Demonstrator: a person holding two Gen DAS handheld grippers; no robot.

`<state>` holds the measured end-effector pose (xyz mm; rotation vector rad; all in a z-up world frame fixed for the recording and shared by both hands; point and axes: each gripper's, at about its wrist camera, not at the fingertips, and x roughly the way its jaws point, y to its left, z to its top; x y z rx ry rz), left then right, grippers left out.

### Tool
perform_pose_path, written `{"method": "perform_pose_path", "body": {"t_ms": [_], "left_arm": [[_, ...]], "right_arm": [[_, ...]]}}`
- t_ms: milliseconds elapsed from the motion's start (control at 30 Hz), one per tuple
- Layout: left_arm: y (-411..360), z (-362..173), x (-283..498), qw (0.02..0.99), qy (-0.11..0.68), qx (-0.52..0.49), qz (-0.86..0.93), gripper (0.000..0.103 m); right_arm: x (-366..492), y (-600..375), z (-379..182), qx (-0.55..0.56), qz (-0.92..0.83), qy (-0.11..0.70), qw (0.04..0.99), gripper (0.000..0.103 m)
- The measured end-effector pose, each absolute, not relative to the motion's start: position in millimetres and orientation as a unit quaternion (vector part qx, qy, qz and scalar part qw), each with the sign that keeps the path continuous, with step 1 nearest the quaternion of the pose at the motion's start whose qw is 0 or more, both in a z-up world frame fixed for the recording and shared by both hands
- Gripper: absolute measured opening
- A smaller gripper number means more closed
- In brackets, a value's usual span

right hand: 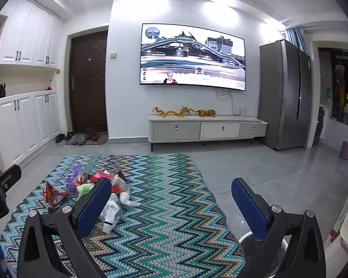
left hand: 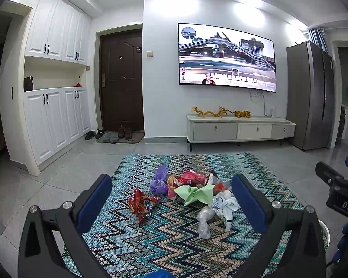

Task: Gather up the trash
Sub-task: 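Approach the pile of trash on the rug with both tools open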

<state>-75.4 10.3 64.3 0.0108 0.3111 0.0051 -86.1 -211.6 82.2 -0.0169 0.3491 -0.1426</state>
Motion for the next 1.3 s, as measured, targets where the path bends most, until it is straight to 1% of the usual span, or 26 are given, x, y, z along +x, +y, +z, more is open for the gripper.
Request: {"method": "perform_pose_path", "body": {"t_ms": [1067, 1300], "left_arm": [[12, 51, -64, 0.985, 0.174, 0.004, 0.007, 0.103], [23, 46, -55, 0.984, 0.174, 0.002, 0.026, 0.103]], "right_arm": [[-74, -212, 66, -0.031, -0.096, 0.184, 0.978, 0.103], [-65, -219, 58, -0.015, -0.086, 0.188, 0.978, 0.103]]}}
